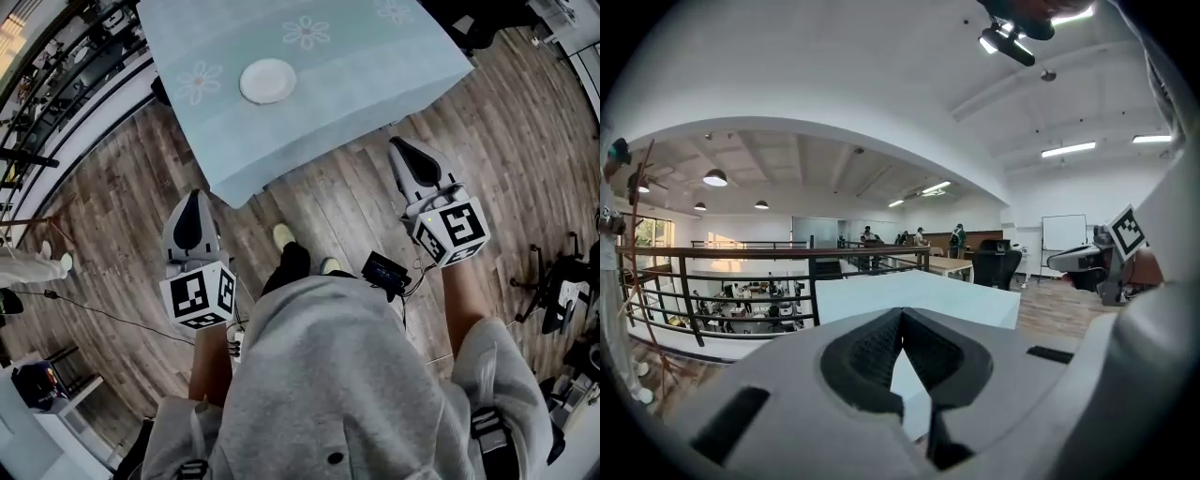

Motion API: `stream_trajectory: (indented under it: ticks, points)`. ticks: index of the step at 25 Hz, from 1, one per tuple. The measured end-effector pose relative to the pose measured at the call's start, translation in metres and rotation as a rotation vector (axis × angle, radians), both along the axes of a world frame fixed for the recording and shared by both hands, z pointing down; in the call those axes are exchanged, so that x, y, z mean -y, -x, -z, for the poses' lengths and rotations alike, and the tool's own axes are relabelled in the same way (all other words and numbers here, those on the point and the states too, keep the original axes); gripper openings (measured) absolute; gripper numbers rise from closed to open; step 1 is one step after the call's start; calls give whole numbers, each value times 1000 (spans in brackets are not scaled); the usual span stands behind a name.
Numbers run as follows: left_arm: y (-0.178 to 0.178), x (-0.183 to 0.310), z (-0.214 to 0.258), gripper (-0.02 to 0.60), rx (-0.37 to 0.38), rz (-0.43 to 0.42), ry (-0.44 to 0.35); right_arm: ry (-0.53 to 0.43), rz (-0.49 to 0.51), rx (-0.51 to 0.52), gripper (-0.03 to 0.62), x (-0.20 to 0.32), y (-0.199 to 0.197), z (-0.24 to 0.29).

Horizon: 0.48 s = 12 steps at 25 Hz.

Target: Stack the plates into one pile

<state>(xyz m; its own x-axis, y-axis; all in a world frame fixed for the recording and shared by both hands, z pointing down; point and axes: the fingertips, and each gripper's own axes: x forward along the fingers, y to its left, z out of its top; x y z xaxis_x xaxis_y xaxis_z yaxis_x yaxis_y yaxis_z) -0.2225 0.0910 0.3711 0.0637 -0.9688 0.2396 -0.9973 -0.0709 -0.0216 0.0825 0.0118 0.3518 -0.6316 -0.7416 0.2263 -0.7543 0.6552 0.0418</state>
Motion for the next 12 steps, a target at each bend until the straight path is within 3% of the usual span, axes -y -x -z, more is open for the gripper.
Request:
stream_trajectory:
  ticks: [6, 12]
  points:
    - [-53, -47, -2, 18, 12, -16, 20, 66, -102, 114, 34, -56, -61, -15]
    - [-95, -88, -7, 18, 18, -18, 29, 66, -93, 132, 34, -94, -93, -20]
